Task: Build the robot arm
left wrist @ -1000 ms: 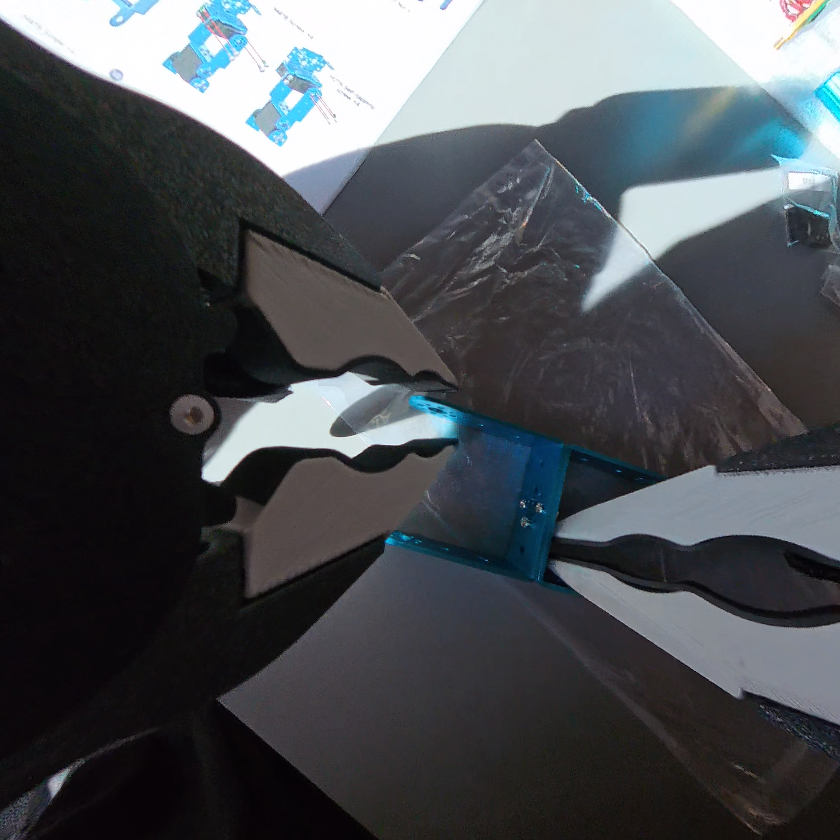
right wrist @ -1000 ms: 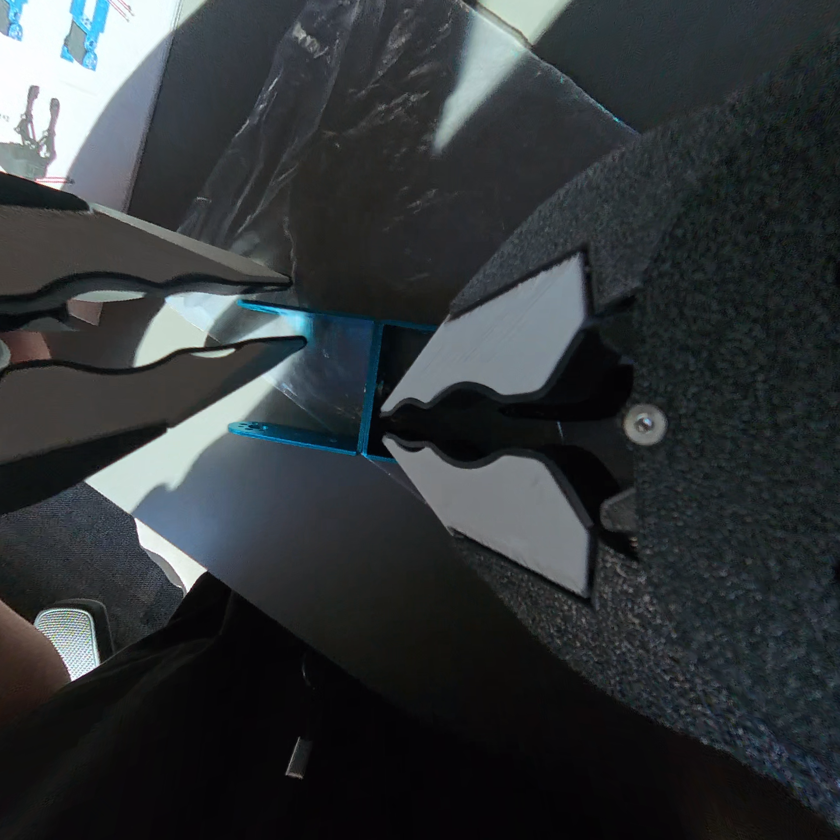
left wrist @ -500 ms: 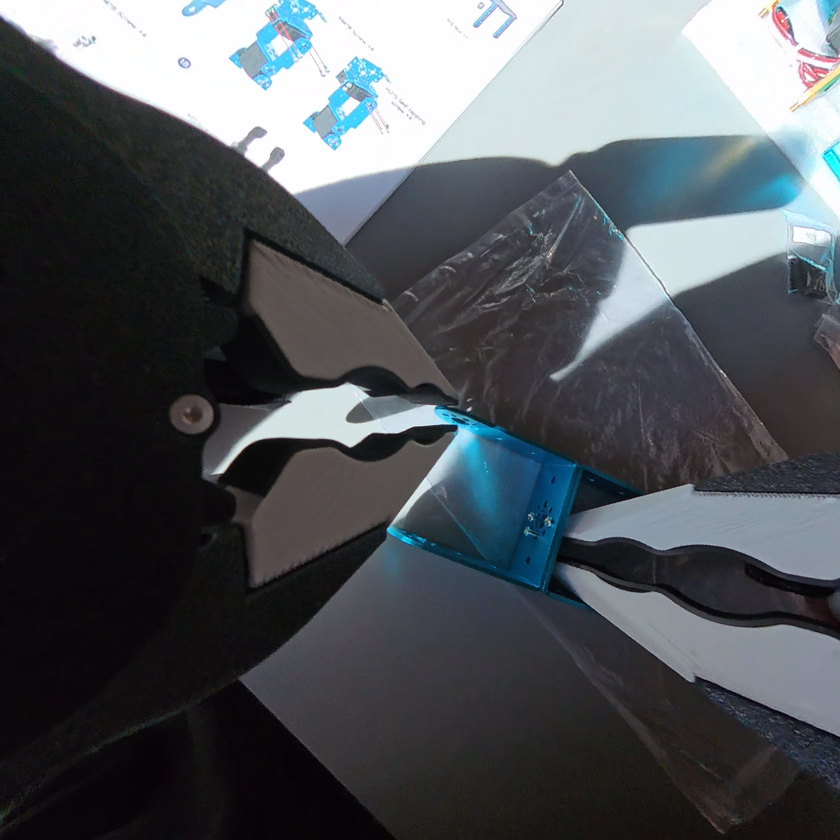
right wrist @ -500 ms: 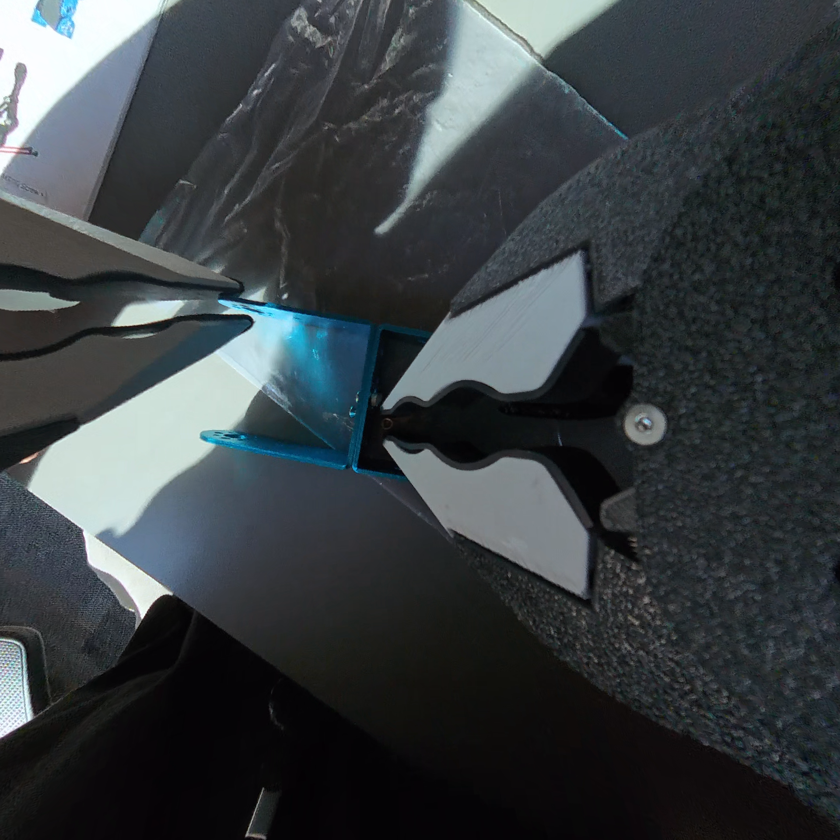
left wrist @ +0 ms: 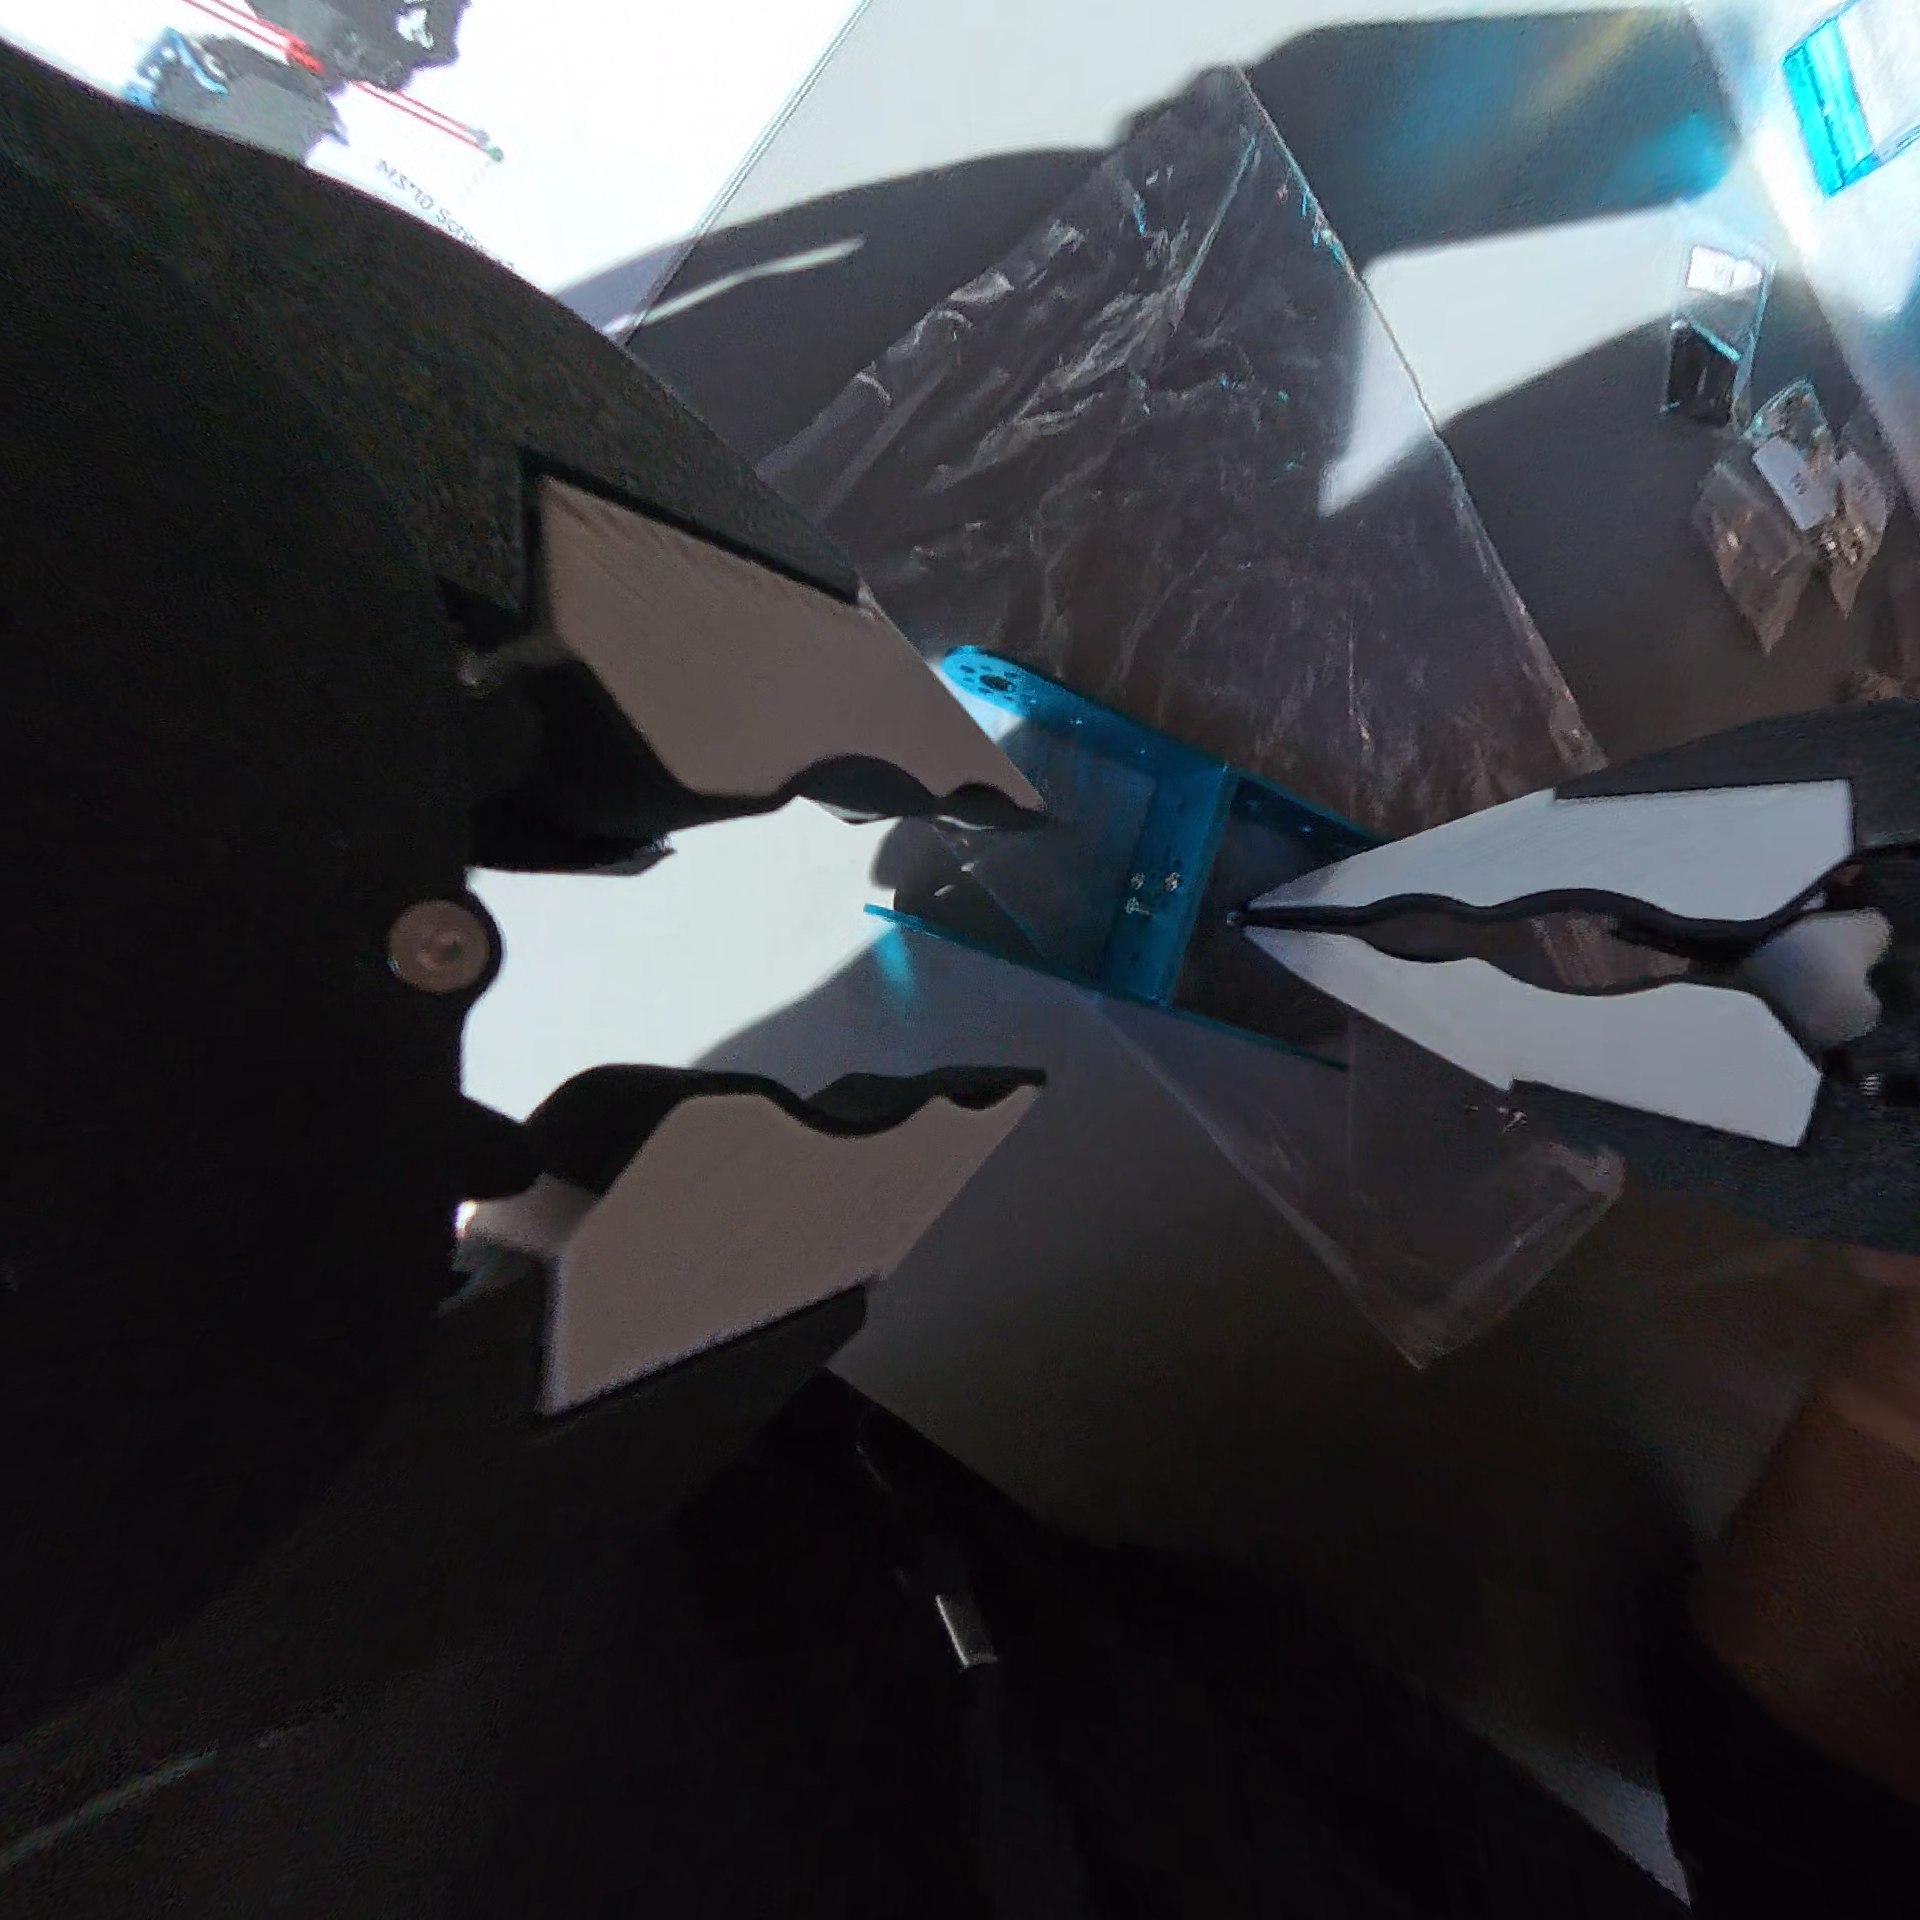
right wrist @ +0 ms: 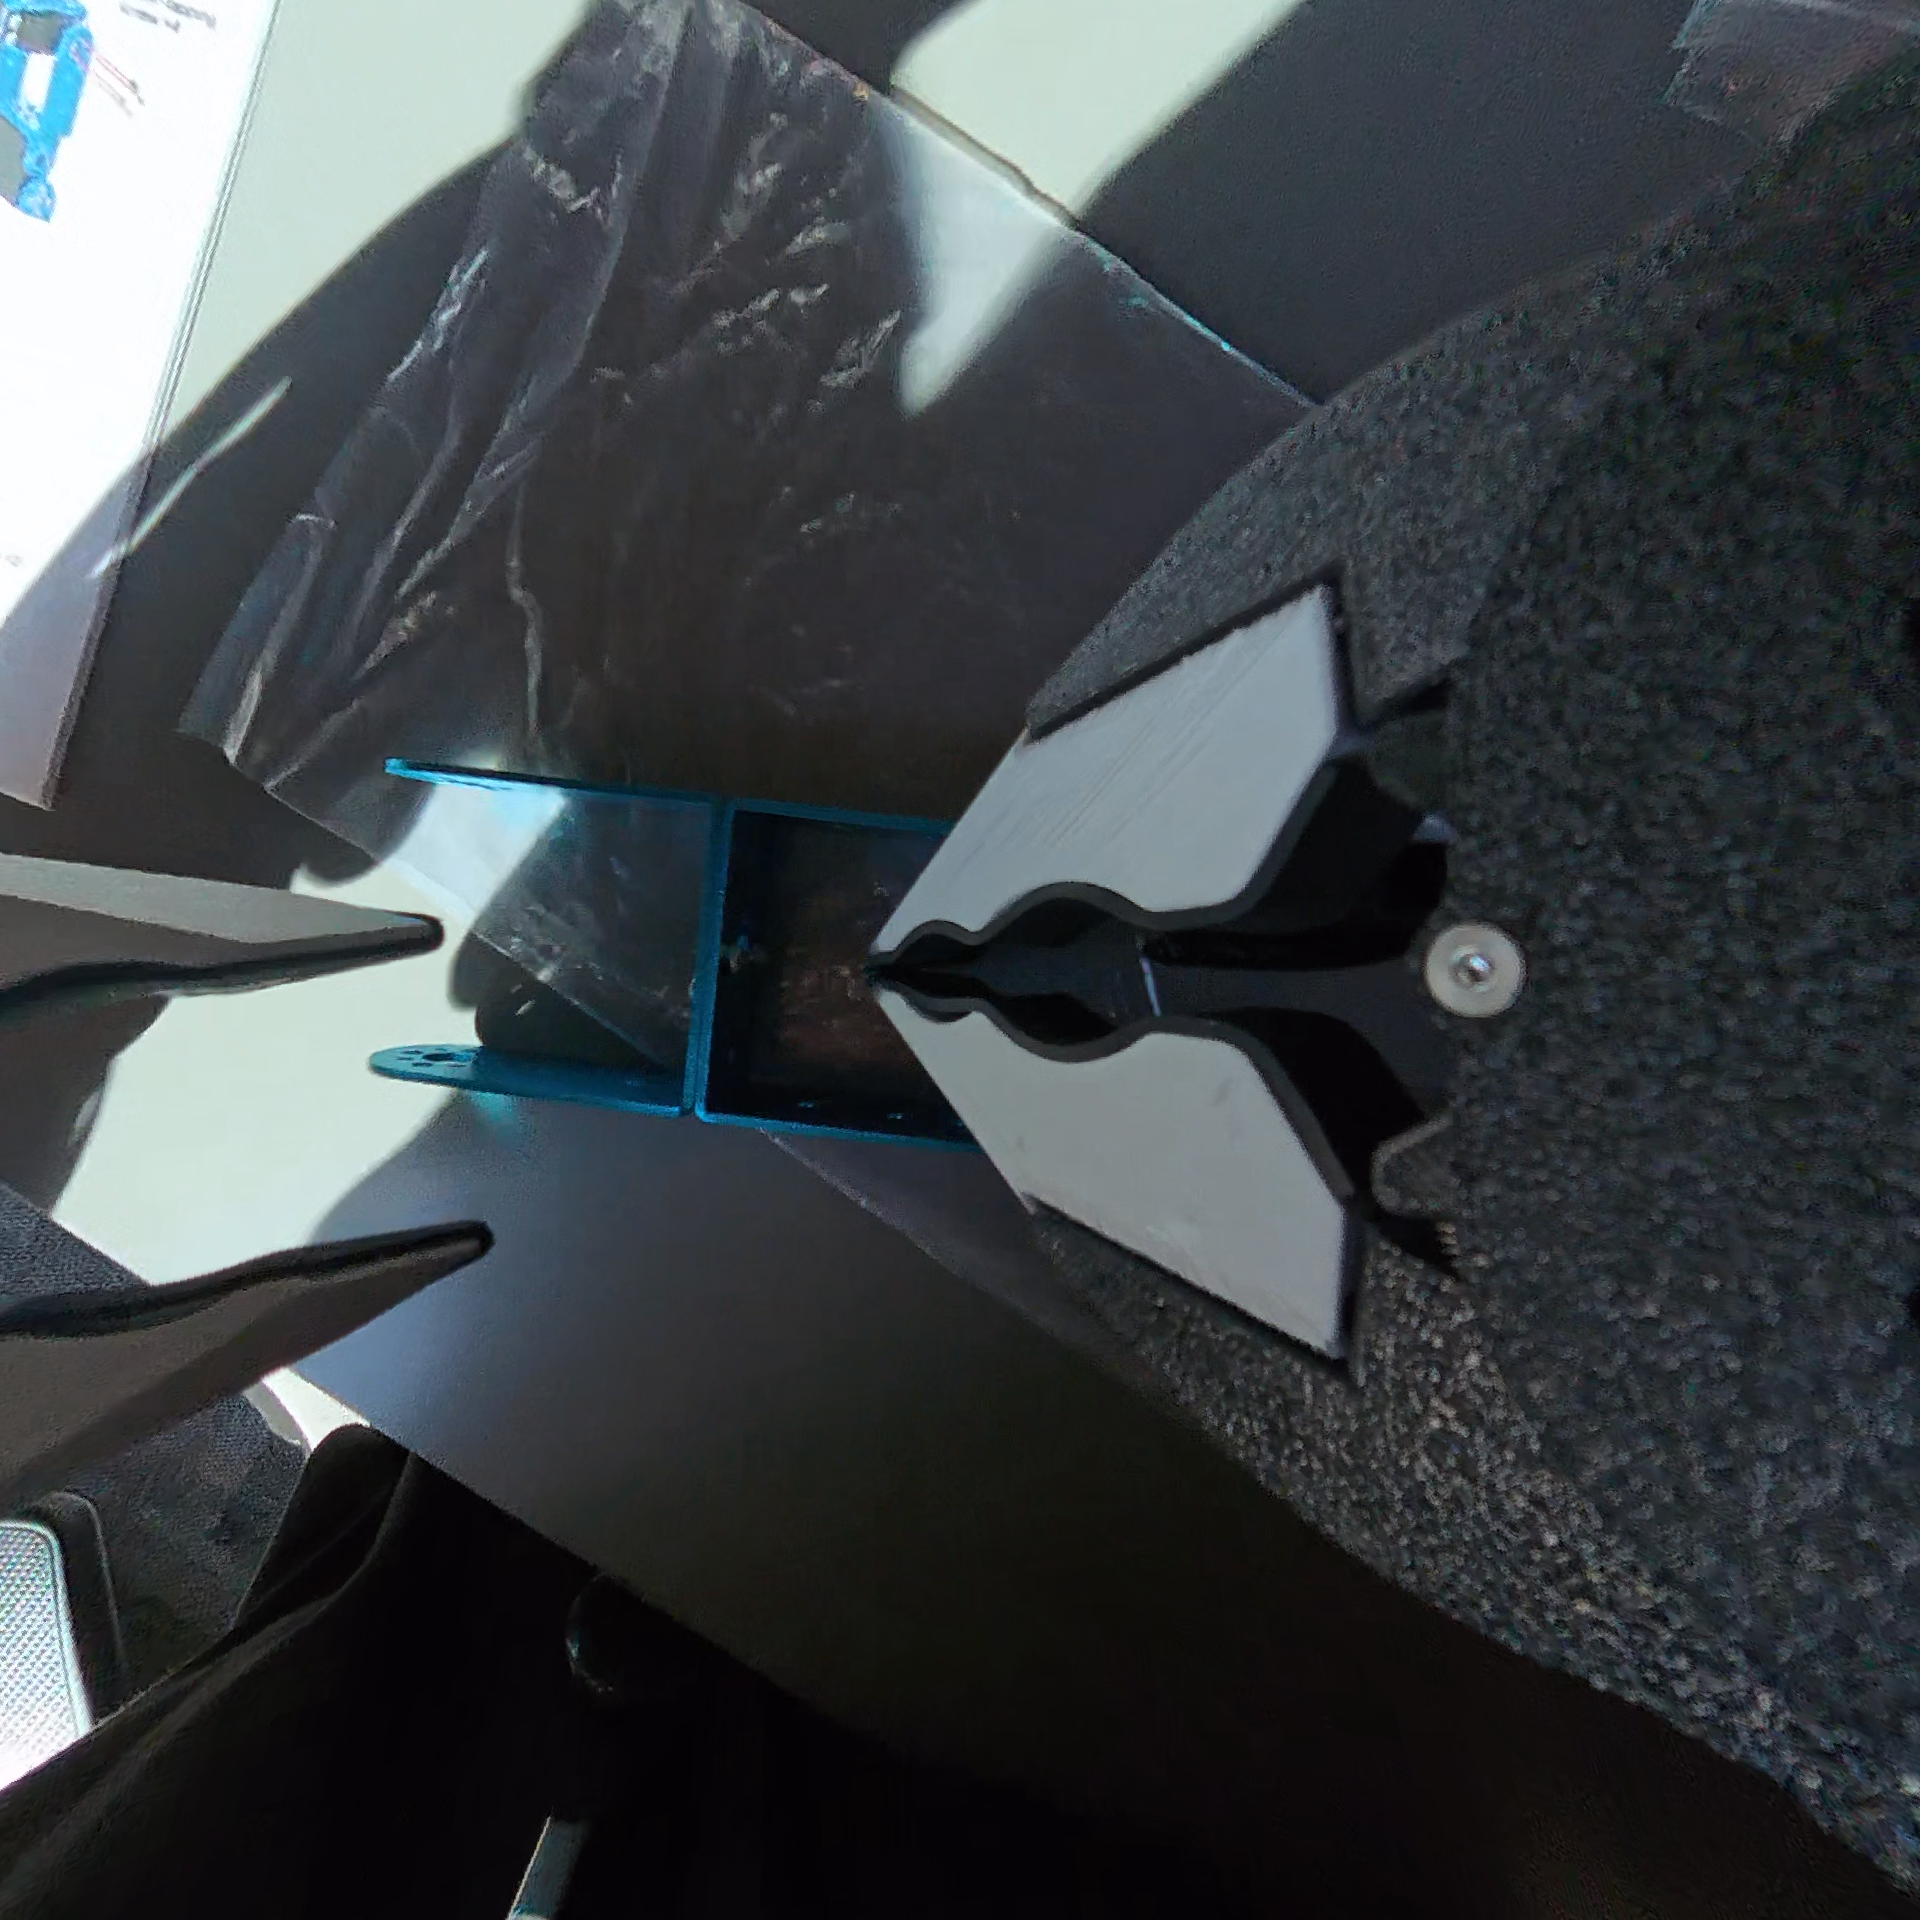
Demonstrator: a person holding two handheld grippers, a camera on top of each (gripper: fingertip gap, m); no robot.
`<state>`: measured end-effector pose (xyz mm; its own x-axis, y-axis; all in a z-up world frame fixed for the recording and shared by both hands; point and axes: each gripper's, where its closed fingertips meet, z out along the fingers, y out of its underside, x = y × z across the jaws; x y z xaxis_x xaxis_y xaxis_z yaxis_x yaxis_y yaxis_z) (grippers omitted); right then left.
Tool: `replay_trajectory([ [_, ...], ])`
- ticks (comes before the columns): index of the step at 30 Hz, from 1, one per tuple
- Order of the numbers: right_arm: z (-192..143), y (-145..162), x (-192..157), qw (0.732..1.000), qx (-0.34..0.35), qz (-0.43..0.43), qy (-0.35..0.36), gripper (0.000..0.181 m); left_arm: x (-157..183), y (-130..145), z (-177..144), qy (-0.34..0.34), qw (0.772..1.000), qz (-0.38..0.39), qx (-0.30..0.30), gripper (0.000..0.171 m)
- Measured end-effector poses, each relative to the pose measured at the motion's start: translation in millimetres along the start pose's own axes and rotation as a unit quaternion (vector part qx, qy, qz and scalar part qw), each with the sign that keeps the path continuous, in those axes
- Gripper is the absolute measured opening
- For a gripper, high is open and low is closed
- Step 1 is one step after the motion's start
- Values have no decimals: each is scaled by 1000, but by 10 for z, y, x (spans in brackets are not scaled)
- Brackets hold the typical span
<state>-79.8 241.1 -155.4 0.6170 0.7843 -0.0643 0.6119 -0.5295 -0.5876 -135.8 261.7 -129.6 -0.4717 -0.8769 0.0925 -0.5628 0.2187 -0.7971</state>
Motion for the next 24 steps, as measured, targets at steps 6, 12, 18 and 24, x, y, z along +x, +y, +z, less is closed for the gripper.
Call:
replay_trajectory([
  [6, -74, 165, 1, 999, -8, 39, -8, 5, 28, 81, 140, -10, 999, 33, -38, 36],
  [12, -250, -57, -91, 995, 73, 64, -27, 17, 47, 105, 120, -10, 998, 38, -44, 18],
  [18, -183, -205, -188, 989, 100, 109, 4, 26, 82, 73, 158, -15, 999, 29, -37, 2],
  [24, -206, 0, -251, 984, 73, 140, 88, 26, 266, -88, 196, 27, 999, 3, 16, 30],
])
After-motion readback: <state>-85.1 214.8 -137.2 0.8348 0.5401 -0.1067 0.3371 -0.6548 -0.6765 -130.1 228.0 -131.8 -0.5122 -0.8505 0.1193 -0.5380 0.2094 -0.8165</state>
